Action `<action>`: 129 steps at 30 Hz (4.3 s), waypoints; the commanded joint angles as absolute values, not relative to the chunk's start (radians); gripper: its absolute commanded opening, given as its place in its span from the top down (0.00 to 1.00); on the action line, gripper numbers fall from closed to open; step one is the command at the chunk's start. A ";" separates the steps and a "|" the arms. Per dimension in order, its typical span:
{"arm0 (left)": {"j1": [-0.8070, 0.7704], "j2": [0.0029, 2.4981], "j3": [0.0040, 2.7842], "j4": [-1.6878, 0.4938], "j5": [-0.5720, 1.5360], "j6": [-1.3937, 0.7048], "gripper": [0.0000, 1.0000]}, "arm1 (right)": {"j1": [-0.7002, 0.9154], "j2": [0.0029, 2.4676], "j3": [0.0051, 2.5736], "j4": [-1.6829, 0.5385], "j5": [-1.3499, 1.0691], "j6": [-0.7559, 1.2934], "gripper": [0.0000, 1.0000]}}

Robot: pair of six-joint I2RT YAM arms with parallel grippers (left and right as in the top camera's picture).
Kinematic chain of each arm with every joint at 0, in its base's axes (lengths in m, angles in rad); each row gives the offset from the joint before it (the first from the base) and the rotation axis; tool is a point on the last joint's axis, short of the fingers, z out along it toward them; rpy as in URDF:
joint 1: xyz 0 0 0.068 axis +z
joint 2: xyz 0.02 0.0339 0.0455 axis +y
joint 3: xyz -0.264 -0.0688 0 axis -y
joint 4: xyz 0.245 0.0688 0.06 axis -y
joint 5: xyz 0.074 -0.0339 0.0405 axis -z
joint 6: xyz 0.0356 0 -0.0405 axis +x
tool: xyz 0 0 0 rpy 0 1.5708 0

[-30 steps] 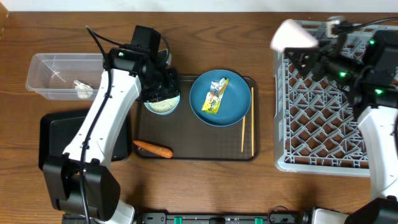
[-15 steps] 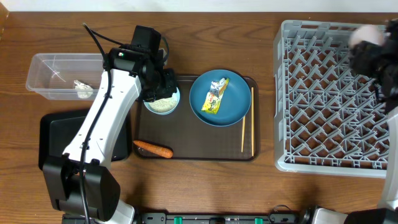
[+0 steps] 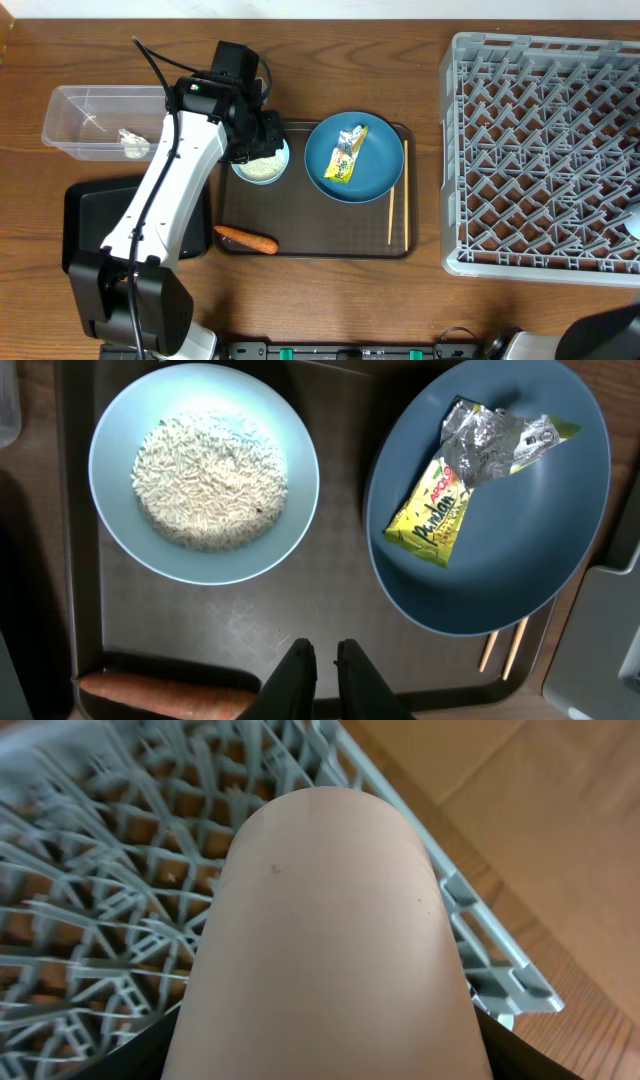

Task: Sort waste into correct bins and load items into the dishwasher rack
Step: 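Place the pink cup upside down in the dish rack with the right gripper, then grasp the yellow snack wrapper on the teal plate with the left gripper, then carry the wrapper left with the left gripper and drop it into the clear bin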

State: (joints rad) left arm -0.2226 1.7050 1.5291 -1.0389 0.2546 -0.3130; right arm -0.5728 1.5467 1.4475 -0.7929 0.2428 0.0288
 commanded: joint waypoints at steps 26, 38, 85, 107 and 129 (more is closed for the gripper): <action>-0.219 1.676 1.534 -1.047 0.238 -0.299 0.87 | -0.612 1.836 1.466 -0.723 0.211 0.146 0.36; -0.219 1.676 1.534 -1.047 0.238 -0.300 0.86 | -0.612 1.810 1.466 -0.702 0.150 0.152 0.01; -0.329 1.715 1.534 -0.715 0.145 -0.146 0.34 | 0.159 1.630 1.472 -0.846 0.105 0.318 0.01; -0.568 2.067 1.534 -0.437 0.145 -0.146 0.35 | -0.033 1.628 1.472 -0.961 0.154 0.288 0.01; -0.311 1.736 1.536 -0.478 0.137 -0.146 0.94 | 0.015 1.628 1.472 -0.778 -0.132 0.140 0.05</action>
State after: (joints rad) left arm -0.3981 1.8709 1.5234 -0.4671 0.1501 -0.1524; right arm -0.0181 1.6485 1.4628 -0.8036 0.0158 0.1768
